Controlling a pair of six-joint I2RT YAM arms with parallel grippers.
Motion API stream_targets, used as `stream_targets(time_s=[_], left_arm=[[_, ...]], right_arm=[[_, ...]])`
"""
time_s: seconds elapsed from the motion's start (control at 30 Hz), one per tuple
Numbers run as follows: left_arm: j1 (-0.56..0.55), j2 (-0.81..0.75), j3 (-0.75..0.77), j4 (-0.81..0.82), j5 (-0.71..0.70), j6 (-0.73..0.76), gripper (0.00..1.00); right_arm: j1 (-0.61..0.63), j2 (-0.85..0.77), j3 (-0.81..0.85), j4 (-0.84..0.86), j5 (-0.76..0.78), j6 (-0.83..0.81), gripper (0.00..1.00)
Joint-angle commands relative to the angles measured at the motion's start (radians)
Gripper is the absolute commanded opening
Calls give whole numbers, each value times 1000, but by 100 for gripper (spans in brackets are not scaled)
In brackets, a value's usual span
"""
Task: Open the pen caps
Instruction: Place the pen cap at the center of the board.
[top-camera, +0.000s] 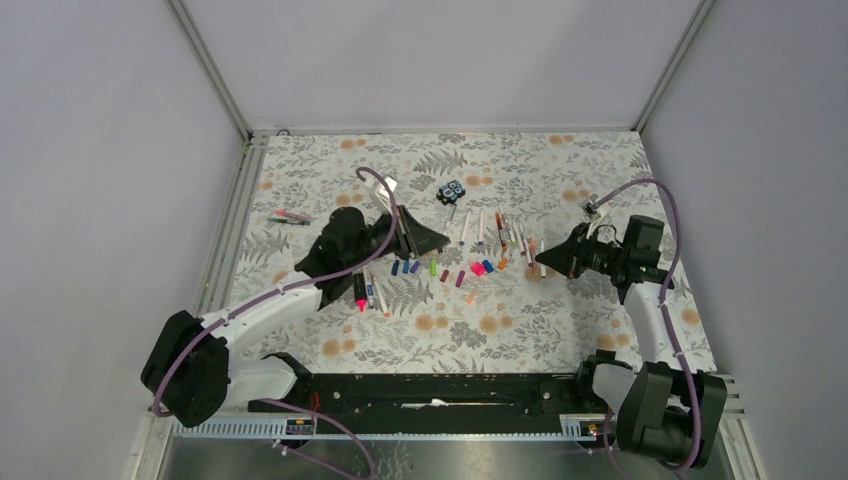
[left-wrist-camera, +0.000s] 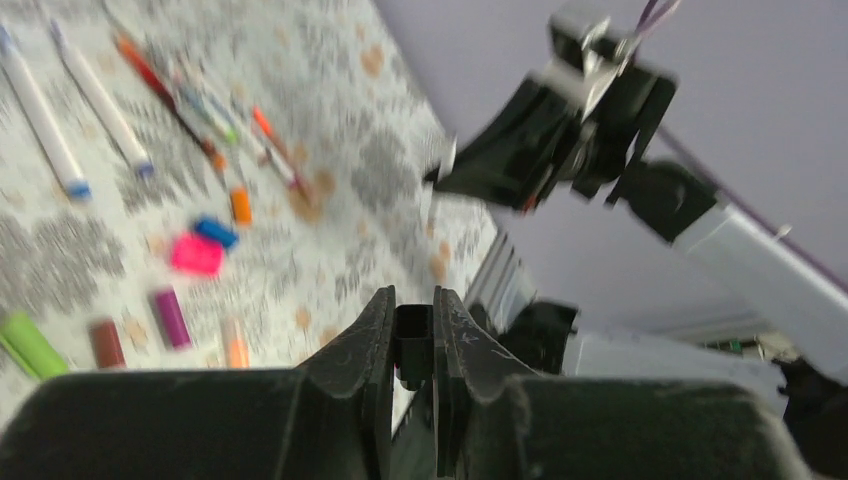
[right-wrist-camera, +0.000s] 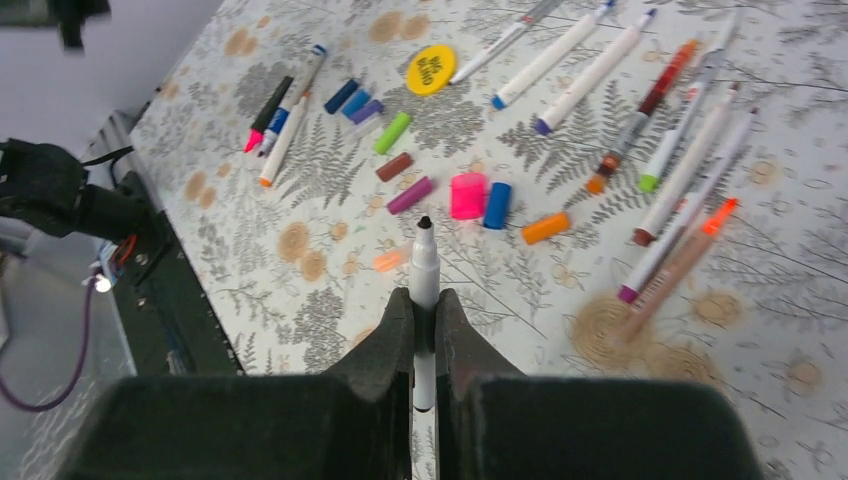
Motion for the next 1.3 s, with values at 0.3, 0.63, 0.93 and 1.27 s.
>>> stream_targets(time_s=[0.3, 0.63, 0.93, 1.27], left_arm=[[-272, 223, 67, -238, -156, 113, 0], [-381, 485, 237, -292, -220, 101, 2], [-413, 667, 449, -553, -315, 176, 4], [-425, 788, 596, -705, -390, 229, 12]], right_arm=[[-69, -13, 17, -26, 75, -81, 0], [-73, -15, 18, -25, 78, -86, 0], [-74, -17, 20, -26, 81, -88, 0], [-74, -15, 18, -26, 78, -89, 0]])
